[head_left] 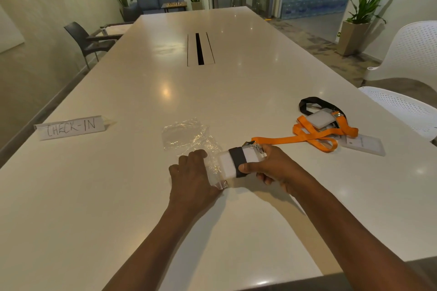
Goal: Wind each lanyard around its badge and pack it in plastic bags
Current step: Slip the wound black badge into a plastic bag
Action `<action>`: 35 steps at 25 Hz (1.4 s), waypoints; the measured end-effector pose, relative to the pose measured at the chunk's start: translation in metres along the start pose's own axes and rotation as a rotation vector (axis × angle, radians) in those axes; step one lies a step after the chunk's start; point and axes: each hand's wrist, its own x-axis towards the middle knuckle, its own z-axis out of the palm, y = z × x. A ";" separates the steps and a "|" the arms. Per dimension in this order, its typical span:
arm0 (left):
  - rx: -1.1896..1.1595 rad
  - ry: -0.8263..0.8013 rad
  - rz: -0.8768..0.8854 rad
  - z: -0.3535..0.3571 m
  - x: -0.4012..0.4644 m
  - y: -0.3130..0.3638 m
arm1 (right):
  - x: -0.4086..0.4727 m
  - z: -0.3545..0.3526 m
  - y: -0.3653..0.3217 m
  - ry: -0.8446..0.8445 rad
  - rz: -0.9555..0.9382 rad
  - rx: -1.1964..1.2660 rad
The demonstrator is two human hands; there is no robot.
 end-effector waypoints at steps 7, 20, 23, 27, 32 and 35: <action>0.004 0.008 0.024 -0.003 -0.003 0.002 | -0.006 0.019 -0.003 -0.029 0.064 0.002; 0.050 0.026 0.023 -0.004 -0.001 0.011 | -0.007 0.043 0.002 0.090 0.023 -0.049; 0.086 -0.011 0.047 -0.004 0.000 0.011 | -0.008 0.047 0.006 0.093 0.001 -0.040; 0.059 -0.044 0.082 -0.001 0.001 0.008 | -0.010 0.054 0.011 0.104 -0.007 -0.037; 0.039 -0.095 0.120 -0.001 -0.002 0.005 | -0.010 0.056 0.014 0.169 -0.014 -0.074; 0.111 -0.177 0.061 -0.003 -0.001 -0.002 | -0.011 0.058 0.012 0.138 -0.019 0.005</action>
